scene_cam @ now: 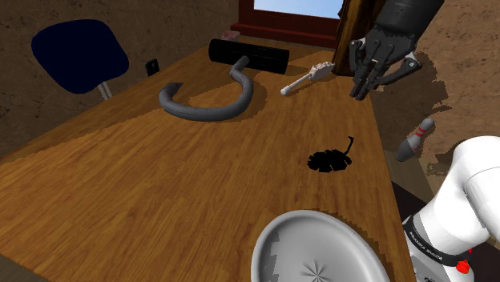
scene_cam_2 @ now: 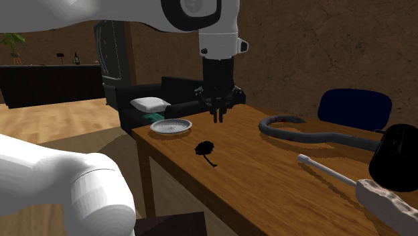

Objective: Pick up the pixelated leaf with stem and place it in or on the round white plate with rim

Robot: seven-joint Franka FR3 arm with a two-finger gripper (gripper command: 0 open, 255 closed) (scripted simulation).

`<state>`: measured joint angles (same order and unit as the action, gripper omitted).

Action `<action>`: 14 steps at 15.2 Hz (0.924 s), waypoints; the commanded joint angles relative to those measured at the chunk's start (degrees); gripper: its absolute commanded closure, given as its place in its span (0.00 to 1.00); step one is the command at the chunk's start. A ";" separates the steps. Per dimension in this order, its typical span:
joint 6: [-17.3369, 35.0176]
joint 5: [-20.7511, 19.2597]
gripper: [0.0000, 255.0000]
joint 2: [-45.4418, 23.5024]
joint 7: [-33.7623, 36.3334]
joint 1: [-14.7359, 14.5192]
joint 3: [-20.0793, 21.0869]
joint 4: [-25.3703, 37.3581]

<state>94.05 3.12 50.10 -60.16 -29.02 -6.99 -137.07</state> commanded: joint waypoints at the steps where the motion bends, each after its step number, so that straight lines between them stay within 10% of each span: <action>1: 0.00 0.00 1.00 0.00 0.00 0.00 0.00 0.00; 6: 0.00 0.00 1.00 0.00 0.00 0.00 0.00 0.00; 7: 0.00 0.00 0.00 0.00 0.00 0.00 0.00 0.00; 14: 4.74 -0.15 0.00 -3.22 4.93 -2.52 8.70 -7.59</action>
<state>98.27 3.06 46.73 -55.90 -31.21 0.53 -143.07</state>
